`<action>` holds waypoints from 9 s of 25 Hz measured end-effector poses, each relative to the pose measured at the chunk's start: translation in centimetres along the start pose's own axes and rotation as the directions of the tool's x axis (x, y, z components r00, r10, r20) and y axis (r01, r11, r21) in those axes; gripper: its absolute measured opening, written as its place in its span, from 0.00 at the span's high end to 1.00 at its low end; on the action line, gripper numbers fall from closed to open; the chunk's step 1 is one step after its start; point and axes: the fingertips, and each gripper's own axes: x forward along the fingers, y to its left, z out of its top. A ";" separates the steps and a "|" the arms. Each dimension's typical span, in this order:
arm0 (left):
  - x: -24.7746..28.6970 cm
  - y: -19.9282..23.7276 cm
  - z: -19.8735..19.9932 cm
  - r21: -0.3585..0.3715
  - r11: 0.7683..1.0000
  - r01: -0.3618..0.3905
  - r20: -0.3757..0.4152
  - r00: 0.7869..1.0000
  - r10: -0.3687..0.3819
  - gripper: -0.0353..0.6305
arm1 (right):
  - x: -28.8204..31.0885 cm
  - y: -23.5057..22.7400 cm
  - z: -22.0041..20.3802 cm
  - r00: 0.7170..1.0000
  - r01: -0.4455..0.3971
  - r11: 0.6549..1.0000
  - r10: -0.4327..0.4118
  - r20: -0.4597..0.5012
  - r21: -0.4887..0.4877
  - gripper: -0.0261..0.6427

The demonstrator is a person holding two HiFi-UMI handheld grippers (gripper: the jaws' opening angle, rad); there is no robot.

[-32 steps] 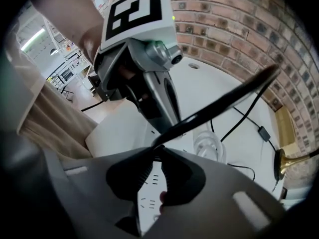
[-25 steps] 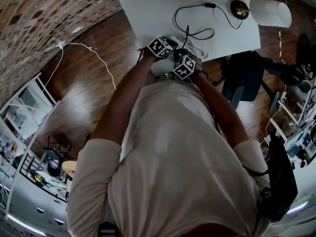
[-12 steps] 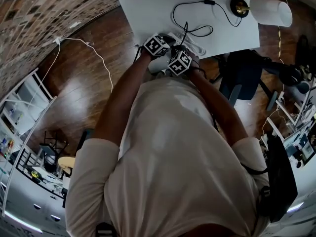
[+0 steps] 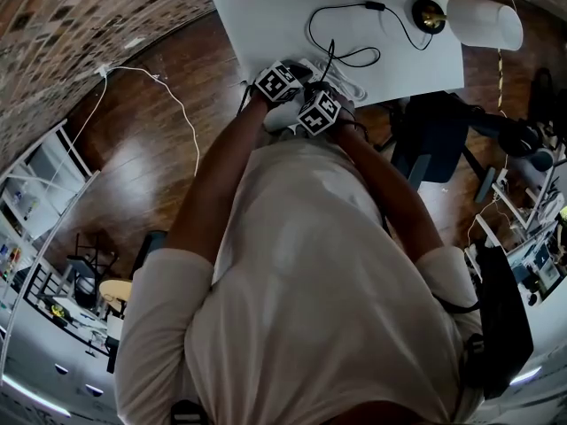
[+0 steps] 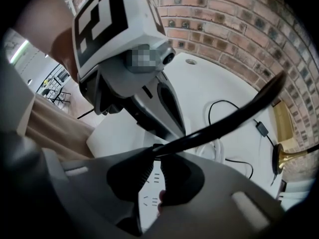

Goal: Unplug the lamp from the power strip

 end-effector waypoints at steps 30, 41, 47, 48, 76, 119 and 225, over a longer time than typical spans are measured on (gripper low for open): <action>-4.7 -0.3 1.8 -0.399 0.917 -0.014 0.225 0.968 0.113 0.95 | -9.6 -12.0 -5.6 0.944 -0.185 0.878 0.033 0.329 0.442 0.89; -10.9 -4.3 4.7 -0.555 0.831 0.035 0.474 0.834 0.281 0.95 | -6.6 -16.0 -8.9 0.969 -0.199 0.857 0.102 0.223 0.475 0.88; -13.0 -6.2 4.3 -0.606 0.795 0.033 0.521 0.772 0.365 0.95 | -4.5 -17.1 -9.5 0.969 -0.235 0.832 0.159 0.191 0.503 0.86; -13.2 -6.3 4.3 -0.608 0.793 0.028 0.527 0.762 0.377 0.95 | -4.4 -17.4 -9.6 0.968 -0.237 0.823 0.155 0.197 0.517 0.84; -24.3 -12.2 4.1 -0.394 0.917 0.062 0.685 0.684 0.249 0.95 | -16.0 -9.4 -4.0 0.920 -0.075 0.908 -0.096 0.379 0.413 0.77; -27.8 -28.1 -10.5 -0.434 0.900 -0.029 0.682 0.643 0.350 0.95 | -24.8 7.9 -7.6 0.646 -0.180 0.922 -0.151 0.748 0.342 0.78; -13.7 -57.3 -13.4 -0.567 0.813 -0.133 0.665 0.509 0.547 0.94 | -36.9 16.3 -40.0 0.626 0.087 0.987 -0.158 0.764 0.133 0.92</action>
